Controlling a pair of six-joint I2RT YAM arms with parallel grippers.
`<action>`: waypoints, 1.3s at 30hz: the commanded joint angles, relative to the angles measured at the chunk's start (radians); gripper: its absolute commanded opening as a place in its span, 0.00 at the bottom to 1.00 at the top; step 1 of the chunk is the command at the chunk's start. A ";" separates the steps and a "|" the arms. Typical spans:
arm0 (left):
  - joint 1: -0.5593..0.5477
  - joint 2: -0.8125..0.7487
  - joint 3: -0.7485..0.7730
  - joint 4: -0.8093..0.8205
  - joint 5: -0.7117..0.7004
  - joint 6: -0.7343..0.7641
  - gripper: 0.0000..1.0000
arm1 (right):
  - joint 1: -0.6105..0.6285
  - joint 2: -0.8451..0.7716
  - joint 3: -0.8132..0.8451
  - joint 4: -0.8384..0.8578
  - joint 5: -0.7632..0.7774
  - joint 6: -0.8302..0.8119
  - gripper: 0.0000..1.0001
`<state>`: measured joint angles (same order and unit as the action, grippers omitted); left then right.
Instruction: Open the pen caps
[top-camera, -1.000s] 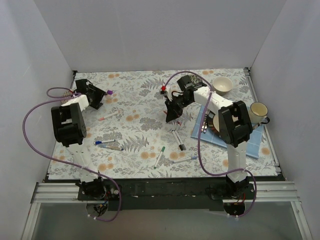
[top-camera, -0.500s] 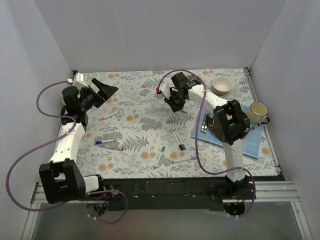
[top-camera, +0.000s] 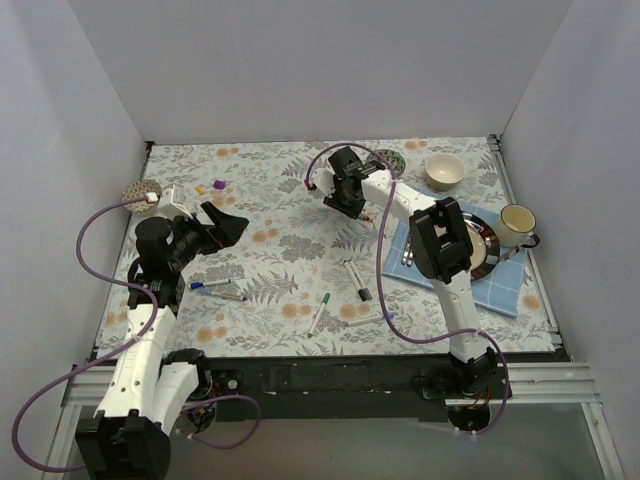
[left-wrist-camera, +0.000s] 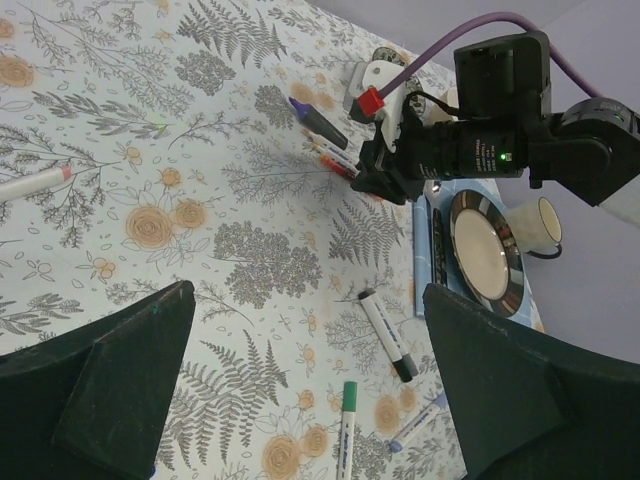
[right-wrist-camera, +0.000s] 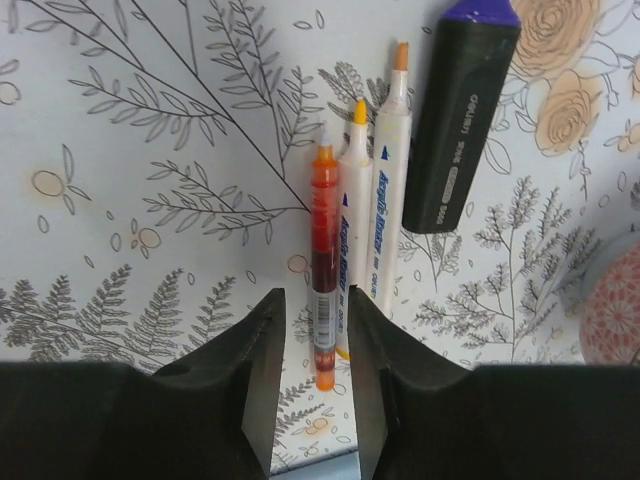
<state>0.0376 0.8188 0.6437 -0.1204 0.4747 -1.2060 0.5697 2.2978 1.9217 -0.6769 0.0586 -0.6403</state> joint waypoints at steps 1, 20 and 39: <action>-0.013 -0.014 -0.009 -0.036 -0.065 0.045 0.98 | -0.002 -0.006 0.045 0.008 0.063 -0.010 0.39; -0.012 0.005 -0.010 -0.005 -0.004 0.000 0.98 | -0.004 -0.630 -0.553 0.014 -0.534 -0.054 0.49; 0.045 0.154 0.013 -0.013 0.065 -0.006 0.98 | 0.191 -0.781 -0.932 0.016 -0.577 -0.464 0.52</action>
<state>0.0765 1.0027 0.6350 -0.1368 0.5270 -1.2198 0.6876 1.5848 1.0485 -0.6830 -0.6064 -1.0672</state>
